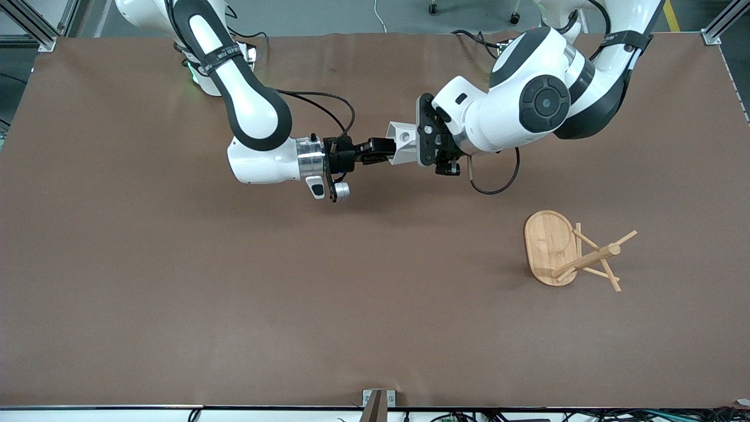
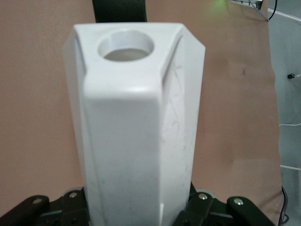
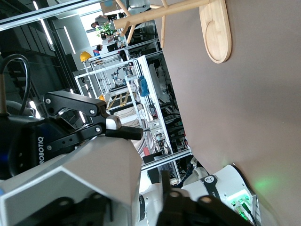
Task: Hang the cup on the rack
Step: 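Open the right gripper and pull the left gripper away holding the cup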
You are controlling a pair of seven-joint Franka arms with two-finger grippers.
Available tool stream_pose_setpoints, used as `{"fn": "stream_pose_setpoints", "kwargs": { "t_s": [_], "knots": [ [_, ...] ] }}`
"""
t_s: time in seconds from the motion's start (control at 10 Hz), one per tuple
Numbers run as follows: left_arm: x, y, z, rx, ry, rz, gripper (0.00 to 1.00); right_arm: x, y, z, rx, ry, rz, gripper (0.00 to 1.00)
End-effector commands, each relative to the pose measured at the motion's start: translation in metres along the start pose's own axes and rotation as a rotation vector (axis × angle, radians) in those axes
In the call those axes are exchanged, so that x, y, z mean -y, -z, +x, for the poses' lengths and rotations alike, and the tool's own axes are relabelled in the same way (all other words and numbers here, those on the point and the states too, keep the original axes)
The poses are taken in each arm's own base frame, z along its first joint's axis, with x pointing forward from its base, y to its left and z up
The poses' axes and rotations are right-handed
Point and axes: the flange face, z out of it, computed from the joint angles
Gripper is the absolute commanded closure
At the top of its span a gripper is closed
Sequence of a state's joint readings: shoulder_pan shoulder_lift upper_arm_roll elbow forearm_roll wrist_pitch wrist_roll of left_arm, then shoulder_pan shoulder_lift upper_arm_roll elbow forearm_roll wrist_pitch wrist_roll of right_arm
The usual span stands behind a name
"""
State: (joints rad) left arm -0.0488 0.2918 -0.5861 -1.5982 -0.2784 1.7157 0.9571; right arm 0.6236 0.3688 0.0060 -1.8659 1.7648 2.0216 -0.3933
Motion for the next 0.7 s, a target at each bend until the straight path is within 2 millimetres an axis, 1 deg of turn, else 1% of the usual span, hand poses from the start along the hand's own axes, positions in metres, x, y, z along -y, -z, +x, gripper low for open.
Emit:
{"fn": "stream_pose_setpoints", "kwargs": {
  "t_s": [0.0,0.1,0.3,0.4,0.5,0.6],
  "knots": [
    [0.006,-0.011,-0.002,0.015,-0.019,-0.002,0.96,0.005,0.000,-0.003,-0.010,0.001,0.011,0.00],
    [0.007,-0.010,-0.008,0.035,-0.015,0.008,0.98,0.005,0.001,-0.002,-0.013,0.001,0.011,0.00],
    [0.021,0.000,-0.032,0.067,0.019,0.029,0.99,0.008,0.016,0.005,-0.031,0.018,0.006,0.00],
    [0.031,0.006,-0.049,0.089,0.046,0.049,1.00,0.013,0.037,0.013,-0.064,0.030,-0.002,0.00],
    [0.030,0.010,-0.055,0.135,0.063,0.076,1.00,0.015,0.068,0.025,-0.085,0.068,-0.065,0.00],
    [0.036,0.018,-0.069,0.152,0.144,0.088,1.00,0.027,0.103,0.031,-0.102,0.116,-0.137,0.00]
  ]
}}
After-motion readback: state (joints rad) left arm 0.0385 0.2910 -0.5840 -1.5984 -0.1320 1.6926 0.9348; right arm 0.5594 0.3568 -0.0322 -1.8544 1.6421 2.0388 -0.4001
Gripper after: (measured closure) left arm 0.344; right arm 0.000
